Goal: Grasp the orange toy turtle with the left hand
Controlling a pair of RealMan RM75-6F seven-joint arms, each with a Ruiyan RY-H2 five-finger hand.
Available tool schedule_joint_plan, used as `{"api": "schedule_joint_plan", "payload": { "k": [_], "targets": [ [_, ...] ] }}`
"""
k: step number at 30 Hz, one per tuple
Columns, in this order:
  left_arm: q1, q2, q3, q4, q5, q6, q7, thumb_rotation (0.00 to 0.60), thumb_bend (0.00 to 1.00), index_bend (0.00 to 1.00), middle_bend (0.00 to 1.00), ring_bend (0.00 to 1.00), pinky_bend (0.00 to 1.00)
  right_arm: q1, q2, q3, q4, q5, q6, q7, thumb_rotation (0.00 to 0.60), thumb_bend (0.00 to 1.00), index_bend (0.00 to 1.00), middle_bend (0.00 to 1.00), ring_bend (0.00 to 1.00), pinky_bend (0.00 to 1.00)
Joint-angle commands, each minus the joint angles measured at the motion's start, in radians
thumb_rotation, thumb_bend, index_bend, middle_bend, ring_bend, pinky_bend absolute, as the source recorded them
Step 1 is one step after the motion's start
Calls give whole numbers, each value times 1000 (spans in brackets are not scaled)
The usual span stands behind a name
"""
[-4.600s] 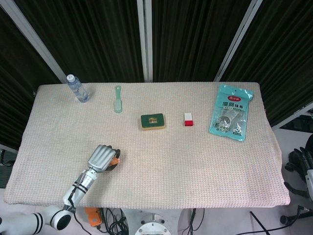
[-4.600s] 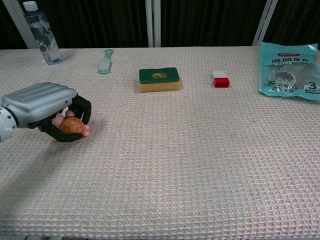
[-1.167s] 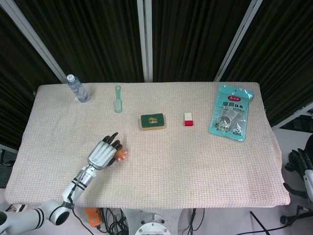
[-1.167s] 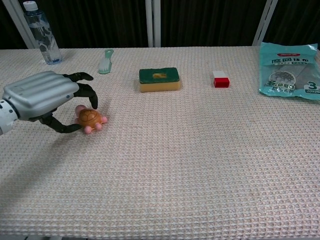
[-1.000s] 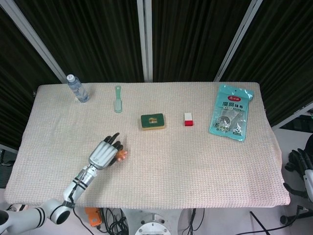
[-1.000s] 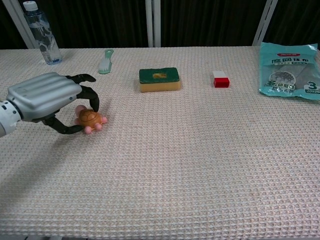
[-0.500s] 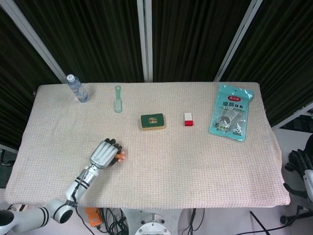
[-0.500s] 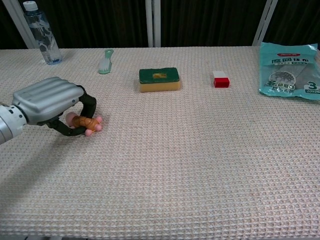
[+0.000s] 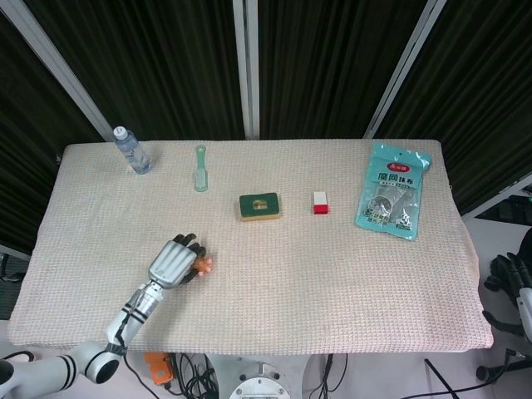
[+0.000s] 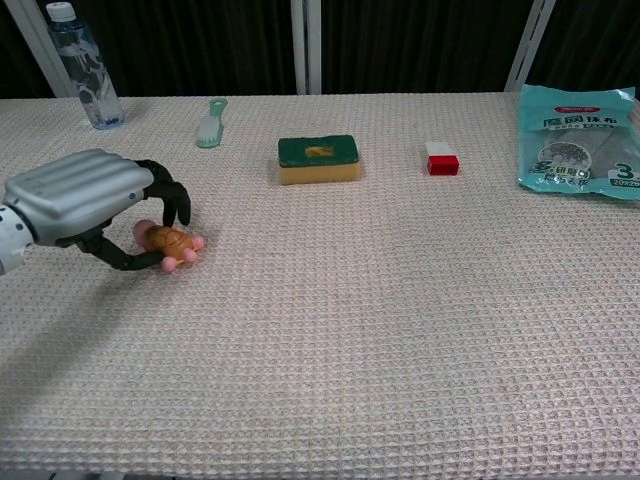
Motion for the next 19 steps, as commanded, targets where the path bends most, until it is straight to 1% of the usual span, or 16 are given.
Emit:
{"api": "schedule_joint_plan", "payload": {
  "k": [1,5,8,11,15,19],
  "targets": [
    [41,44,3,-47,-15,51,25,600,240,89,4,0,116,-1,3,0,-5,-1,2,-5,600,110,0,1,0,0],
    [110,114,7,-116,-51,122,31,600,236,76,0,0,89,0,6,0,-24,-4,5,-15,600,110,0,0,0,0],
    [190,184,20,-168,-56,226,-8,600,225,75,0,0,78,4,6,5,-41,-2,6,-29,600,110,0,0,0,0],
    [293,266,33,-205,-92,333,-66,600,219,75,0,0,73,14,-8,12,-59,4,0,-53,600,110,0,0,0,0],
    [393,337,57,-204,-135,394,-165,600,210,75,0,0,70,32,-33,13,-78,-4,-16,-97,600,109,0,0,0,0],
    [456,362,73,-170,-140,417,-278,600,199,75,0,0,69,46,-50,11,-101,-13,-26,-148,600,109,0,0,0,0]
  ]
}}
